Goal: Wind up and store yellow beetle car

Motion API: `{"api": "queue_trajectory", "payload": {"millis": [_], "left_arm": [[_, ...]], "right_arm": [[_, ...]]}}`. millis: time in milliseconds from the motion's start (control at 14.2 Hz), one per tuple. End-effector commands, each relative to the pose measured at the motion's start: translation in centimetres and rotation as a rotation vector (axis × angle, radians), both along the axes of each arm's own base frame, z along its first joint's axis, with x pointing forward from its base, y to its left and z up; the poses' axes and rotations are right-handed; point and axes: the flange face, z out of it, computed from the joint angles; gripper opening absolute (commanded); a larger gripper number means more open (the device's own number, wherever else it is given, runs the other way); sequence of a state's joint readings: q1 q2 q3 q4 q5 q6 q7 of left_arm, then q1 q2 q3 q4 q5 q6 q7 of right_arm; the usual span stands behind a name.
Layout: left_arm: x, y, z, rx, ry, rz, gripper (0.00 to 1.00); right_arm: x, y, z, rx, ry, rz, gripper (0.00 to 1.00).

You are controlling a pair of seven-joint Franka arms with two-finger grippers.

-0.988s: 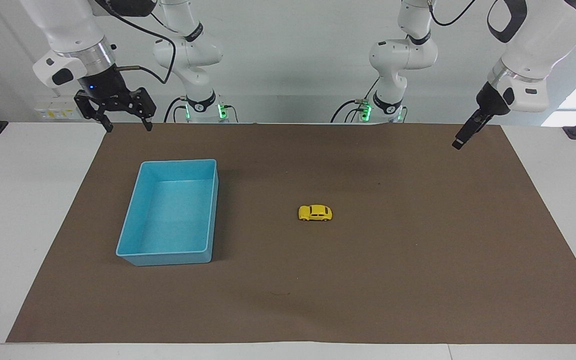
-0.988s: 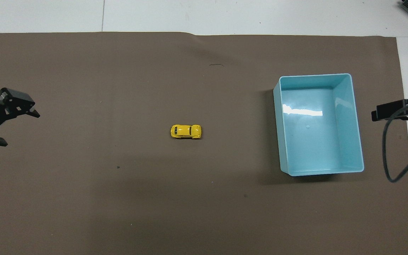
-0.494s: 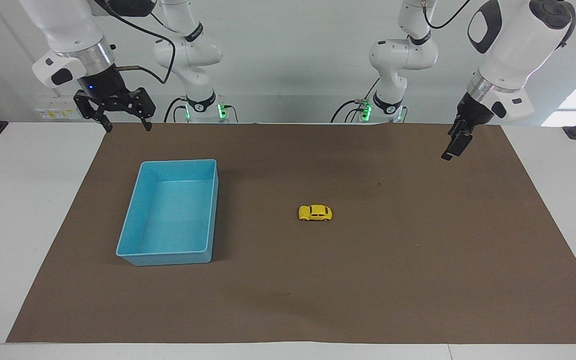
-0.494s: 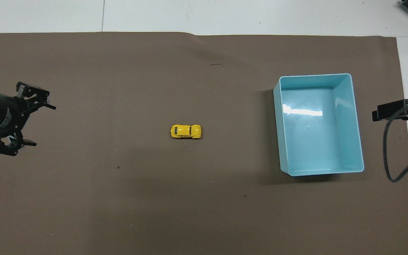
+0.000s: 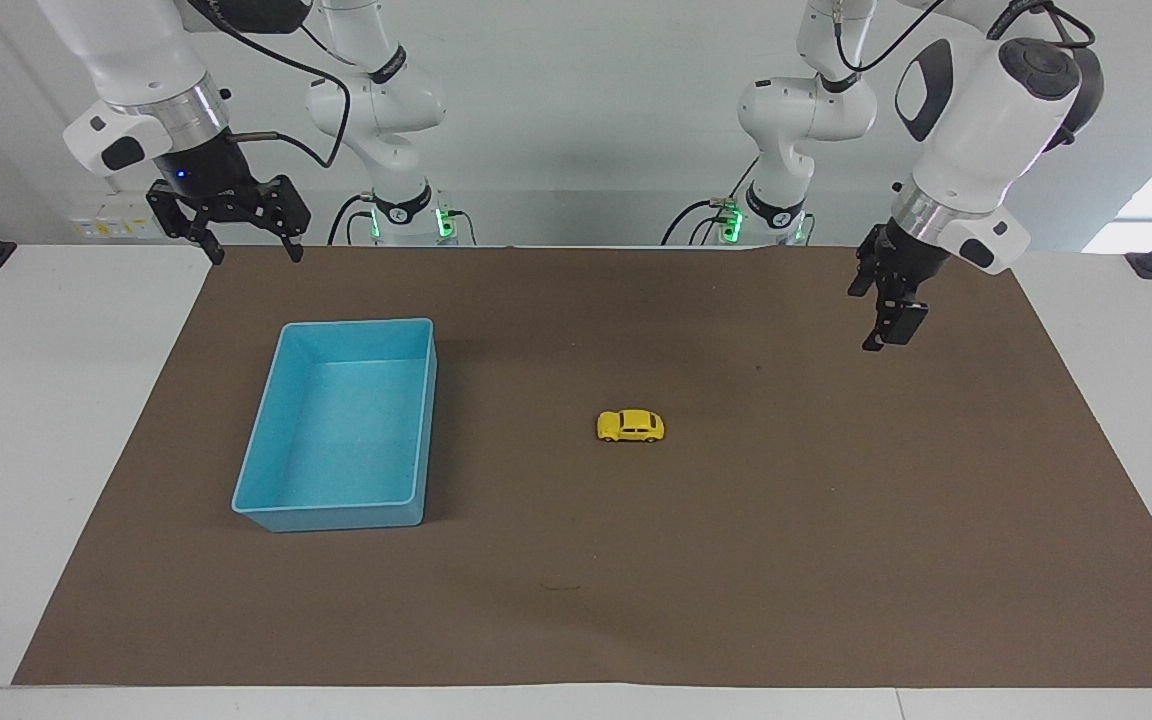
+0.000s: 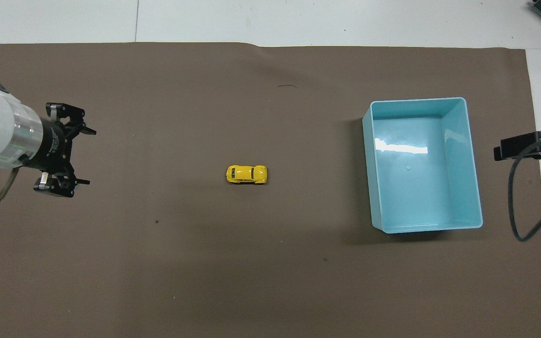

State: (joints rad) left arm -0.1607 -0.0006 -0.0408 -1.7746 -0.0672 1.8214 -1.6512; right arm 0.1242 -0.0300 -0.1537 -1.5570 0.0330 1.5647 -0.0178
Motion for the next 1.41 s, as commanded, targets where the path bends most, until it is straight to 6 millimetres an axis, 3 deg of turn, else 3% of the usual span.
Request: {"api": "queue_trajectory", "payload": {"millis": [0,282,494,706,917,1058,1270,1341], "left_arm": [[0.7,-3.6,-2.3,-0.014,-0.002,0.025,1.00],[0.8,-8.9,-5.4,-0.017,0.006,-0.005,1.00],[1.8,-13.5,-10.2,-0.024,0.008,0.048,1.00],[2.6,-16.9,-13.8,-0.032,0.007,0.094,1.00],[2.6,-19.6,-15.5,-0.040,0.003,0.124,1.00],[1.9,-21.4,-16.2,-0.052,0.018,0.107,1.00],[0.2,-24.9,-20.8,-0.008,0.075,0.061,1.00],[0.2,-25.9,-21.3,-0.009,0.075,0.058,1.00]], "right_arm": [[-0.2,-0.4,0.1,0.006,-0.001,-0.003,1.00],[-0.2,-0.4,0.1,0.006,-0.001,-0.003,1.00],[-0.2,-0.4,0.1,0.006,-0.001,-0.002,1.00],[-0.2,-0.4,0.1,0.006,-0.001,-0.002,1.00],[-0.2,-1.1,0.1,0.006,-0.001,-0.014,1.00],[-0.2,-1.1,0.1,0.006,-0.001,-0.014,1.00],[-0.2,-1.3,0.1,0.006,-0.001,-0.017,1.00],[-0.2,-1.3,0.1,0.006,-0.001,-0.017,1.00]]}}
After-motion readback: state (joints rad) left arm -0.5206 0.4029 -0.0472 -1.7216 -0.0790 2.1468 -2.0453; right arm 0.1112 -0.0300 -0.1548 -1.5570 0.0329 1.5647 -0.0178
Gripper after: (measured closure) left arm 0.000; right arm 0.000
